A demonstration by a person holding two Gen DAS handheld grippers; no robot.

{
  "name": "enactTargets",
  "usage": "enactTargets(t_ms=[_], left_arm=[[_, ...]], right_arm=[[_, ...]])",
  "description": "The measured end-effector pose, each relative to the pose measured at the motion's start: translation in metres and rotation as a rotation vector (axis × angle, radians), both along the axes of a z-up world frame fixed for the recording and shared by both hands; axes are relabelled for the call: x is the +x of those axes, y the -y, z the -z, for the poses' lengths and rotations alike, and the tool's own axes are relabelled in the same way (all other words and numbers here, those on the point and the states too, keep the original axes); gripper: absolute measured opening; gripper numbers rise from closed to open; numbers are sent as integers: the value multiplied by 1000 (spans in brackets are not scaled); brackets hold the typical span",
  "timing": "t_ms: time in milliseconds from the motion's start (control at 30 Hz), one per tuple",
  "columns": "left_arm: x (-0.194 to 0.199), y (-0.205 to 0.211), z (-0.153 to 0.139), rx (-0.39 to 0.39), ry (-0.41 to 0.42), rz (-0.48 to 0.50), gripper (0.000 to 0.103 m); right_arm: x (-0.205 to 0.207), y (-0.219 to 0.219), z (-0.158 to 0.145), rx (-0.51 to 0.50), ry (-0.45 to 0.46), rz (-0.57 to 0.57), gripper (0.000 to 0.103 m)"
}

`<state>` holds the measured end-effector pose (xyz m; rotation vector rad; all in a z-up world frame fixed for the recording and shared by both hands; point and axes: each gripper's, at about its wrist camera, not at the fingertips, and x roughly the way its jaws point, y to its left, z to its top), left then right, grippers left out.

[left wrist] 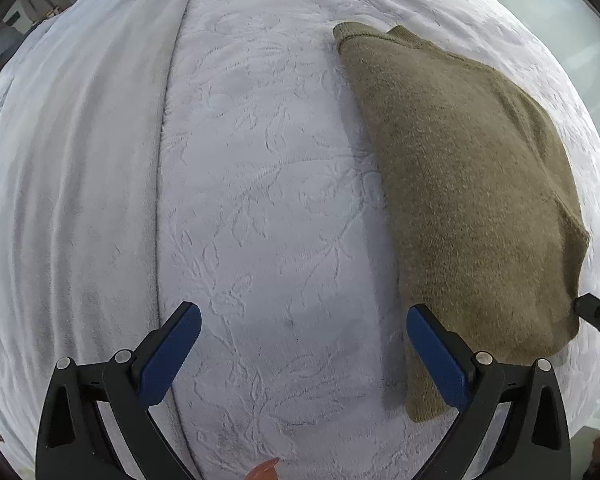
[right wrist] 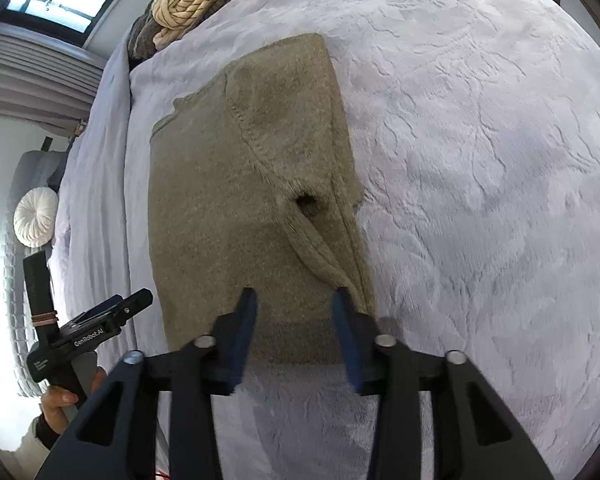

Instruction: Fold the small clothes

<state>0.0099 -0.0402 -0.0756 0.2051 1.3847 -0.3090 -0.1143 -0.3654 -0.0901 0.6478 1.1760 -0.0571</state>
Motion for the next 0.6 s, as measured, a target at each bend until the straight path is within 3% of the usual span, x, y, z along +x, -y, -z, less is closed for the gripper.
enactTargets(t_ms=[167, 367, 600], left_arm=[[8, 4, -6, 27, 24, 6, 103], [18, 11, -3, 44, 26, -10, 103], [30, 21, 15, 41, -38, 9, 103]], right_arm=[[8, 4, -4, -15, 8, -7, 52], [16, 15, -1, -7, 5, -1, 52], [25, 28, 2, 7, 1, -6, 54]])
